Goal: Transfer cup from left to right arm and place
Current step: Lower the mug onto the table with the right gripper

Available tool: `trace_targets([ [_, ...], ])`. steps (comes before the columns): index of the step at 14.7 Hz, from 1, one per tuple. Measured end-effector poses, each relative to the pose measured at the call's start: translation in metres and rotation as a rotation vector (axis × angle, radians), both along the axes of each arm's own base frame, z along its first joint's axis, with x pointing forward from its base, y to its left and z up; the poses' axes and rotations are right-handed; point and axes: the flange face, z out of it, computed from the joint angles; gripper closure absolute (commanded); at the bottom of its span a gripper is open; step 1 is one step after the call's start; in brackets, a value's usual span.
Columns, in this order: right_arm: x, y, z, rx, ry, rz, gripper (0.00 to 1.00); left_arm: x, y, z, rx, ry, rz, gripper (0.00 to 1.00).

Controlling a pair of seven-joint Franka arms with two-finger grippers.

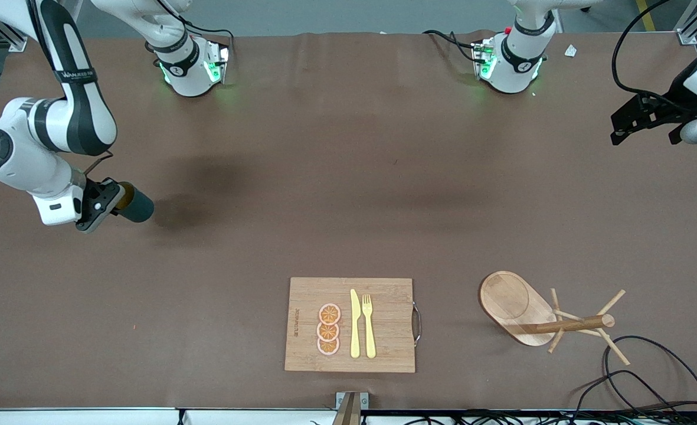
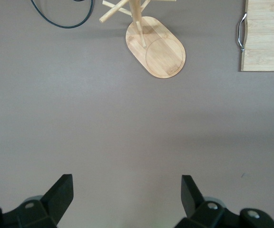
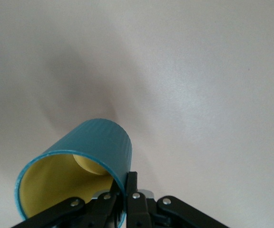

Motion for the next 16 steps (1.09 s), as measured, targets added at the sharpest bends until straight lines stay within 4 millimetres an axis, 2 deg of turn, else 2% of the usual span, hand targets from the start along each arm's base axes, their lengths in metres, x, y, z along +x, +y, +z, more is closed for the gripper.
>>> trace_targets([
  [6, 0.001, -0.001, -0.034, -0.034, 0.040, 0.186, 1.00, 0.001, 0.002, 0.001, -0.001, -0.011, 0.004, 0.00],
  [15, -0.002, 0.002, -0.065, -0.031, 0.046, 0.225, 1.00, 0.003, 0.005, 0.000, -0.002, -0.017, 0.008, 0.00],
  [16, -0.002, 0.002, -0.069, -0.031, 0.046, 0.225, 0.96, 0.003, 0.005, 0.000, -0.002, -0.017, 0.009, 0.00],
])
